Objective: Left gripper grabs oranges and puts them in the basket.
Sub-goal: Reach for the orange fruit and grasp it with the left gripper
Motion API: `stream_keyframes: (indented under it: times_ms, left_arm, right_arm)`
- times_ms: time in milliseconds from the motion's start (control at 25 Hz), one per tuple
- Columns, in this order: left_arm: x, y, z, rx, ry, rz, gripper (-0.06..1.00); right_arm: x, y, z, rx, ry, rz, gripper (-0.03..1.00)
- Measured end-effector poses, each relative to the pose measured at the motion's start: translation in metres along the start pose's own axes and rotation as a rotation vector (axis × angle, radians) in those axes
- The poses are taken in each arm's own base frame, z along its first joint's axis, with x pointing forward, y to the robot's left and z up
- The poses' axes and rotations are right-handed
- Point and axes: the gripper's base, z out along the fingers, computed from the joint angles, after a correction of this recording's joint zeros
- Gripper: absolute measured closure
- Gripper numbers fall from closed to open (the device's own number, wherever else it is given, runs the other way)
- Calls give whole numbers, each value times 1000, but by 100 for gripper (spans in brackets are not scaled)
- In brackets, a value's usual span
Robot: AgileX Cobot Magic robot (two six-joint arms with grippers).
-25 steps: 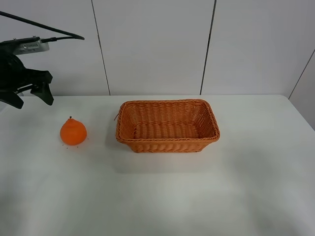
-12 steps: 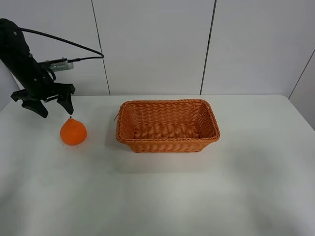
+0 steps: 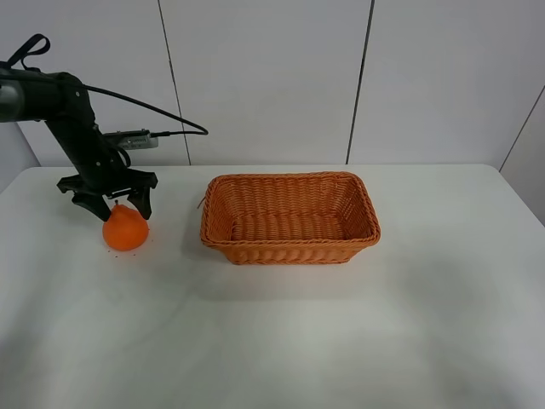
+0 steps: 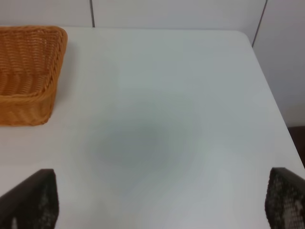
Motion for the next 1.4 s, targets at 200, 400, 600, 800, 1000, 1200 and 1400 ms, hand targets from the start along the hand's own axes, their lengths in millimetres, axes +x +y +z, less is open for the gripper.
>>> stream_keyframes:
  times_ms: [200, 400, 600, 800, 1000, 1200, 1400]
  left_arm:
    - [-4, 2, -1, -21, -40, 11, 10]
    - [-4, 2, -5, -20, -13, 11, 10]
    - [-9, 3, -8, -34, -53, 16, 10]
    - [-10, 5, 20, -49, -4, 24, 10]
    - [-9, 19, 47, -59, 58, 1, 10]
    - [-8, 25, 51, -45, 67, -29, 15]
    - [-7, 24, 51, -37, 74, -33, 43]
  right_arm:
    - [0, 0, 0, 0, 0, 0, 27]
    - [0, 0, 0, 0, 0, 0, 27]
    - [0, 0, 0, 0, 0, 0, 27]
    - [0, 0, 0, 0, 0, 0, 27]
    - [0, 0, 0, -1, 0, 0, 27]
    - [0, 0, 0, -2, 0, 1, 27]
    - [0, 0, 0, -2, 0, 1, 27]
